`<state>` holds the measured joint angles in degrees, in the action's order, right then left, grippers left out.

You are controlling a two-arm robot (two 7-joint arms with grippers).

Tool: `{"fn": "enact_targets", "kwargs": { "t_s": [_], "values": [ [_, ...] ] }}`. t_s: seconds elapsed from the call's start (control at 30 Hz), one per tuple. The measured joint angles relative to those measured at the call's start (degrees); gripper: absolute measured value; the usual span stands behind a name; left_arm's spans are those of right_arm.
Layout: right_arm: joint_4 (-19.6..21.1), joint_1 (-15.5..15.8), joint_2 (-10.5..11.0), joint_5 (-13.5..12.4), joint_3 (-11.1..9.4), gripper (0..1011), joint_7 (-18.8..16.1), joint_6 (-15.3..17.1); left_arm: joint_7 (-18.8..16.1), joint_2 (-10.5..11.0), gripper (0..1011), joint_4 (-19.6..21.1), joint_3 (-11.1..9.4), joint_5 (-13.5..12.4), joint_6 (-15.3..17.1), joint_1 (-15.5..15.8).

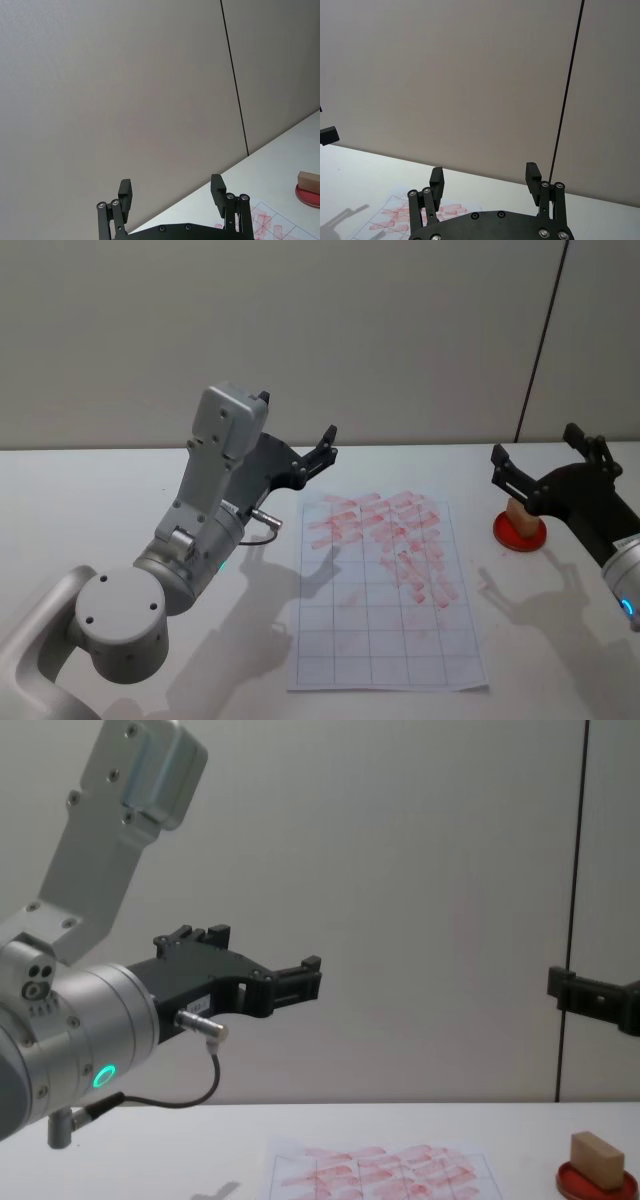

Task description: Use the one hand to pick up the stamp and affix it onto the A4 paper.

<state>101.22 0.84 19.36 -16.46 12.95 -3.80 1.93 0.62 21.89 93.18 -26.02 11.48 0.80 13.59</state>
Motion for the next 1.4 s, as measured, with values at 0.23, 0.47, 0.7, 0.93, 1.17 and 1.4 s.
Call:
{"fn": "enact_targets", "kwargs": {
  "t_s": [0.23,0.47,0.7,0.93,1.17,1.4],
  "values": [
    [0.0,0.0,0.0,0.0,0.0,1001,0.0,0.0,0.0,0.0,1001,0.0,0.0,0.0,0.0,0.0],
    [0.0,0.0,0.0,0.0,0.0,1001,0.0,0.0,0.0,0.0,1001,0.0,0.0,0.0,0.0,0.0],
    [0.0,0.0,0.0,0.0,0.0,1001,0.0,0.0,0.0,0.0,1001,0.0,0.0,0.0,0.0,0.0],
    [0.0,0.0,0.0,0.0,0.0,1001,0.0,0.0,0.0,0.0,1001,0.0,0.0,0.0,0.0,0.0],
    [0.1,-0.1,-0.3,0.1,0.0,1001,0.4,0.9,0.0,0.0,1001,0.0,0.0,0.0,0.0,0.0],
    [0.3,-0.8,-0.9,0.2,0.0,1001,2.0,4.2,0.0,0.0,1001,0.0,0.0,0.0,0.0,0.0]
  ]
}}
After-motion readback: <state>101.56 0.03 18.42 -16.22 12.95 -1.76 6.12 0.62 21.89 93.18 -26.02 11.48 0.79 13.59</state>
